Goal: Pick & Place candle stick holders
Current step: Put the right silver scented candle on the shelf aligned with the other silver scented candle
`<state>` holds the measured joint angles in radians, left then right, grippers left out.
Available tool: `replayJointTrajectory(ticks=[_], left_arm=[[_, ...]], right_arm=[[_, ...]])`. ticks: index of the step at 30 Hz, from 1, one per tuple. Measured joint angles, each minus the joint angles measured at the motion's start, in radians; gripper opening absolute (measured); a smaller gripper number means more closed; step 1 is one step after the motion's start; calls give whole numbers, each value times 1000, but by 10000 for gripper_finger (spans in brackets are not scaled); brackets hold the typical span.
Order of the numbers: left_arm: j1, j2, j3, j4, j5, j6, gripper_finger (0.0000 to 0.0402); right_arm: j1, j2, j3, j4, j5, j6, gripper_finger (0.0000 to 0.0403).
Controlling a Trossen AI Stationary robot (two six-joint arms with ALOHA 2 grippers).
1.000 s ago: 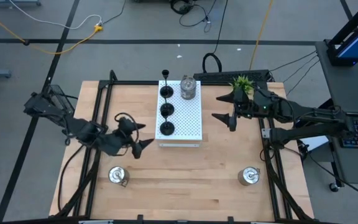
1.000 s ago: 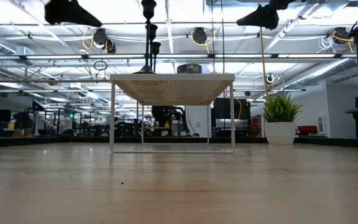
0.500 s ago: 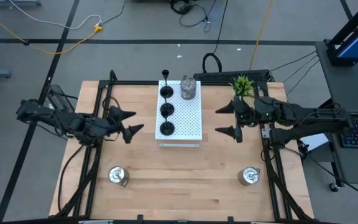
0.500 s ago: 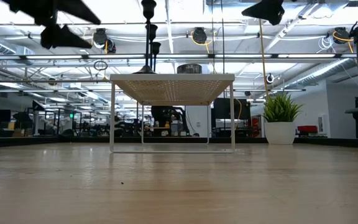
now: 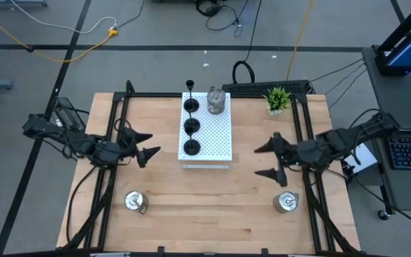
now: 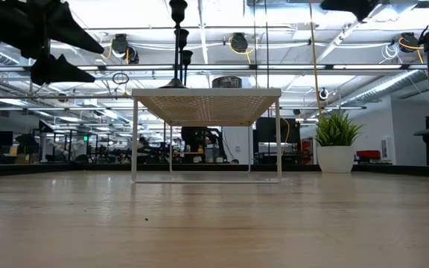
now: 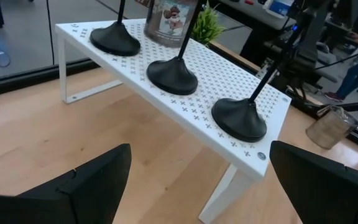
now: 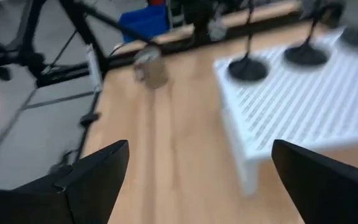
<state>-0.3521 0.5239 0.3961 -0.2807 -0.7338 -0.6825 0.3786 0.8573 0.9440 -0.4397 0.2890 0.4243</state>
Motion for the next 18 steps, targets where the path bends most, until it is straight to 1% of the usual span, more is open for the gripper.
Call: replayJointTrajectory(ticks=[4, 5, 8, 12, 15, 18], left_arm=[[-5, -3, 0, -5, 0, 0, 390], [-5, -3, 0, -6, 0, 0, 390], [-5, -3, 0, -6, 0, -6, 390], [-5, -3, 0, -7, 0, -12, 390], [-5, -3, 0, -7, 1, -12, 390], [-5, -3, 0, -7, 1, -12, 390]], right_arm=[[86, 8, 0, -90, -8, 155, 386], [105, 8, 0, -115, -24, 198, 386], [150, 9, 0, -184, -113, 350, 386], [208, 22, 1, -241, -271, 572, 386], [263, 39, 1, -286, -339, 715, 386], [323, 55, 1, -376, -346, 863, 386]])
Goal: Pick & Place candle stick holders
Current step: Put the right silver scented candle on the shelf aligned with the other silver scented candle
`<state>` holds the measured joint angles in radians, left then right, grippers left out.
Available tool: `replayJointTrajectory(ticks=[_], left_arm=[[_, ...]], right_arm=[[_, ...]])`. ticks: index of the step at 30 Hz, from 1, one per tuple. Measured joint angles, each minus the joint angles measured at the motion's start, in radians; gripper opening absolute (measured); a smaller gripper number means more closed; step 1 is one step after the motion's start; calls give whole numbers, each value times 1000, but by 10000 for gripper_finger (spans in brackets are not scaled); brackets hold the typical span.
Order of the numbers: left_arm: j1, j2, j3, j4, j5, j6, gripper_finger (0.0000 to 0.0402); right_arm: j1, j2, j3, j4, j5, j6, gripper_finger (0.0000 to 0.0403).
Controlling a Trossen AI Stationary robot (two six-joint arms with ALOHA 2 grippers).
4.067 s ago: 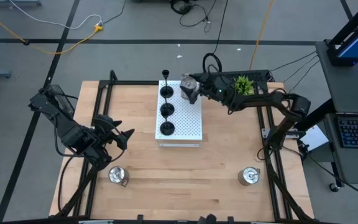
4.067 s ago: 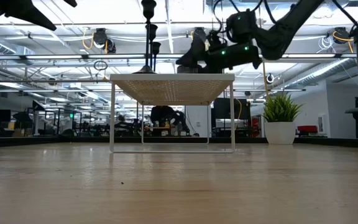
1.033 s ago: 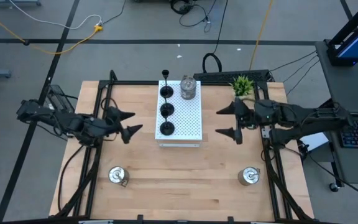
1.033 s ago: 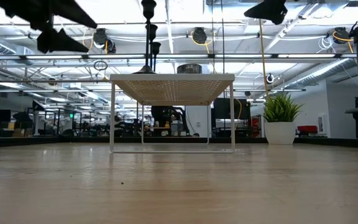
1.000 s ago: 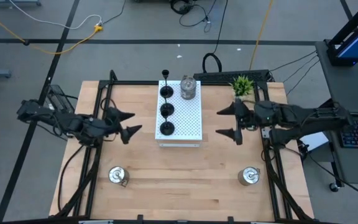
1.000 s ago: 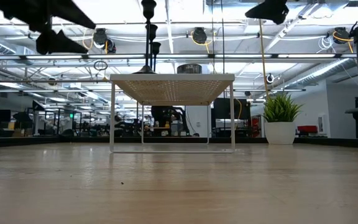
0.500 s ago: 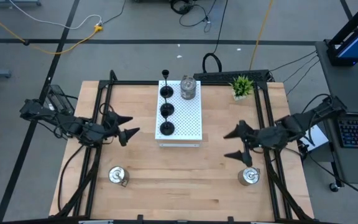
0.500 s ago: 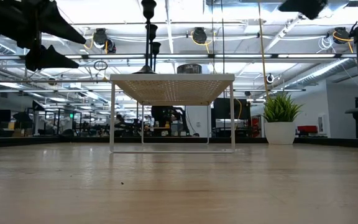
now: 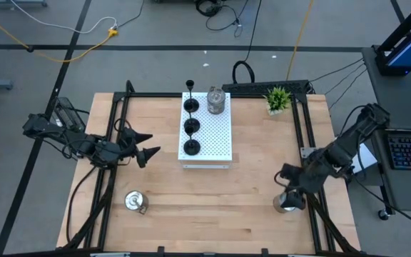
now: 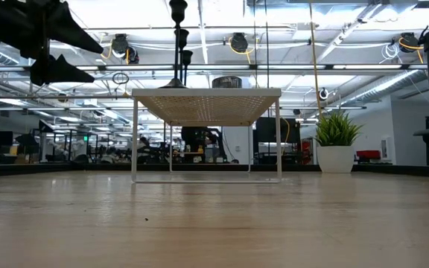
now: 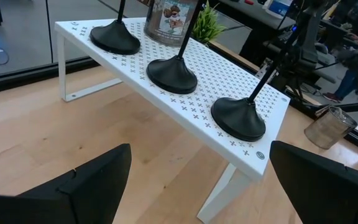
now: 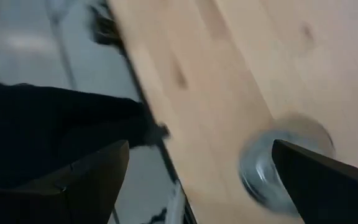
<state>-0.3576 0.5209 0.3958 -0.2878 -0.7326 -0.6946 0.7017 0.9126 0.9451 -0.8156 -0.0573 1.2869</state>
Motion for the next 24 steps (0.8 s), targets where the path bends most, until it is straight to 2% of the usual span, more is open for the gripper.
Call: replayJointTrajectory(ticks=[4, 9, 18, 24], left_arm=[[0, 0, 0, 0, 1, -1, 390], [0, 0, 0, 0, 4, -3, 390], [0, 0, 0, 0, 27, -8, 390], [0, 0, 0, 0, 27, -8, 390]], right_arm=[[55, 8, 0, -59, 4, 125, 386], [60, -23, 0, -90, 3, 231, 386], [58, -122, 0, -176, 7, 351, 386], [58, -146, 0, -227, 7, 347, 386]])
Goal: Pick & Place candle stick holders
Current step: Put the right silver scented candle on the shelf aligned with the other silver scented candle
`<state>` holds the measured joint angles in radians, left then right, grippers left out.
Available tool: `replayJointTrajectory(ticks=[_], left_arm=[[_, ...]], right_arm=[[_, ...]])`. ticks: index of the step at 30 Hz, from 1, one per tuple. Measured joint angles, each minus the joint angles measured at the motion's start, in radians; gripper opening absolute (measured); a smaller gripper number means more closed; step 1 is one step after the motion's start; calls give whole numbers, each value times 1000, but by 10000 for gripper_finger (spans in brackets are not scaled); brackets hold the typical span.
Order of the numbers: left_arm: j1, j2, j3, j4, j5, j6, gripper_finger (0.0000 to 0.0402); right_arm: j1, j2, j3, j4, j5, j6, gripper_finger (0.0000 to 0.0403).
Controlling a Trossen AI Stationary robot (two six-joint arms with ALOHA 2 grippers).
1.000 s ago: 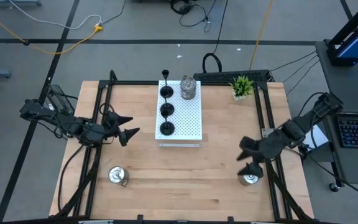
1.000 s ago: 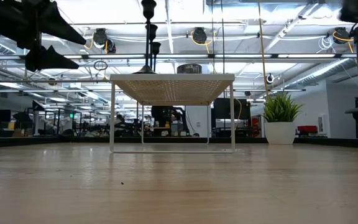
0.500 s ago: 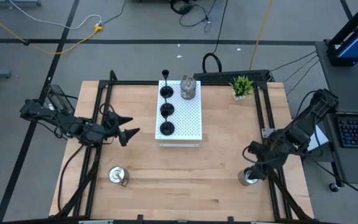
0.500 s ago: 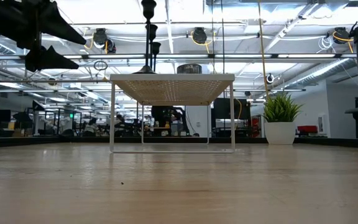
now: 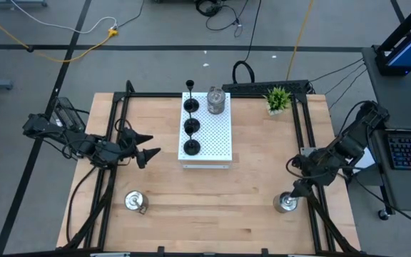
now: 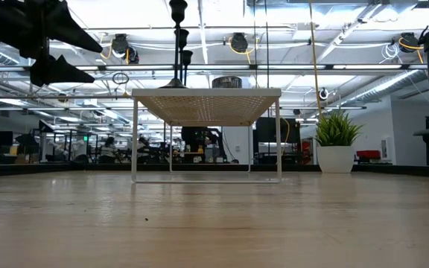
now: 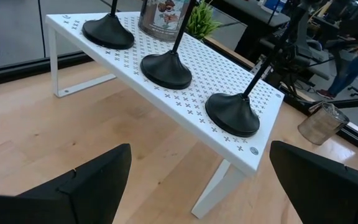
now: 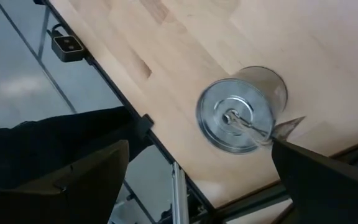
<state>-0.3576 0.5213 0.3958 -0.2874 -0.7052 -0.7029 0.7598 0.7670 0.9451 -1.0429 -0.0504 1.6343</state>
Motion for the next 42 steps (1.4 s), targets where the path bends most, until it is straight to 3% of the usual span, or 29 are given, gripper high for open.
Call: replayJointTrajectory(ticks=[19, 27, 35, 42], left_arm=[[0, 0, 0, 0, 0, -10, 390], [0, 0, 0, 0, 0, -10, 390], [0, 0, 0, 0, 1, -8, 390], [0, 0, 0, -7, 1, 3, 390]], right_arm=[[0, 28, 0, 68, -4, -200, 386], [2, 203, 72, -64, -109, -228, 386], [25, 419, 349, -257, -83, -313, 386], [82, 567, 388, -296, -36, -307, 386]])
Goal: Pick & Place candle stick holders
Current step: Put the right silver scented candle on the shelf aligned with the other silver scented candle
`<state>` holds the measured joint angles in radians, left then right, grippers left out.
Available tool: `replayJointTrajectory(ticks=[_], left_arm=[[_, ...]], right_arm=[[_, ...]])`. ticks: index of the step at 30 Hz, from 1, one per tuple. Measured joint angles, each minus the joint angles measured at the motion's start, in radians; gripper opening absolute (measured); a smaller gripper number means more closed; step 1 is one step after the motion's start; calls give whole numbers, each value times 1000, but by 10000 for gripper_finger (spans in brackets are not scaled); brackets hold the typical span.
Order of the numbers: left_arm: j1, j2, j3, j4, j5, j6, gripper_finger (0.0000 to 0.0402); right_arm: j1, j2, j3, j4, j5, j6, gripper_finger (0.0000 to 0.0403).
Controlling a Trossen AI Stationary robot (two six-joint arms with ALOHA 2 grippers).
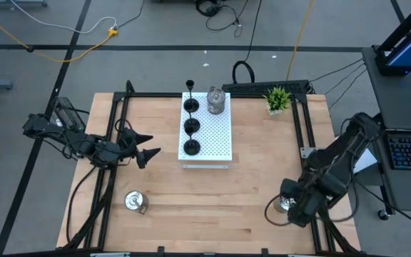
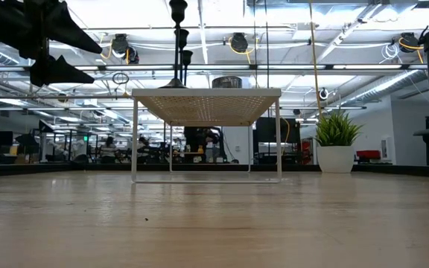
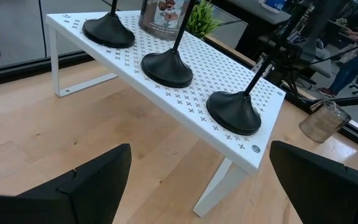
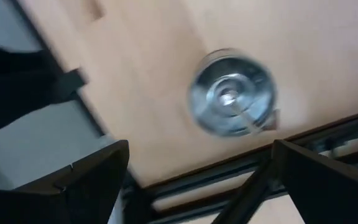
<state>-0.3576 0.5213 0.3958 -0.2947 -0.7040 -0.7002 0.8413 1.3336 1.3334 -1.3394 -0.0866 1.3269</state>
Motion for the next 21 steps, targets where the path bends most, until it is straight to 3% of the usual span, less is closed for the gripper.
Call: replayJointTrajectory(ticks=[7, 21], left_arm=[[0, 0, 0, 0, 0, 0, 390], [0, 0, 0, 0, 0, 12, 390]], right_arm=[[44, 36, 0, -25, 163, 61, 386], [57, 34, -46, -72, 188, 94, 386]])
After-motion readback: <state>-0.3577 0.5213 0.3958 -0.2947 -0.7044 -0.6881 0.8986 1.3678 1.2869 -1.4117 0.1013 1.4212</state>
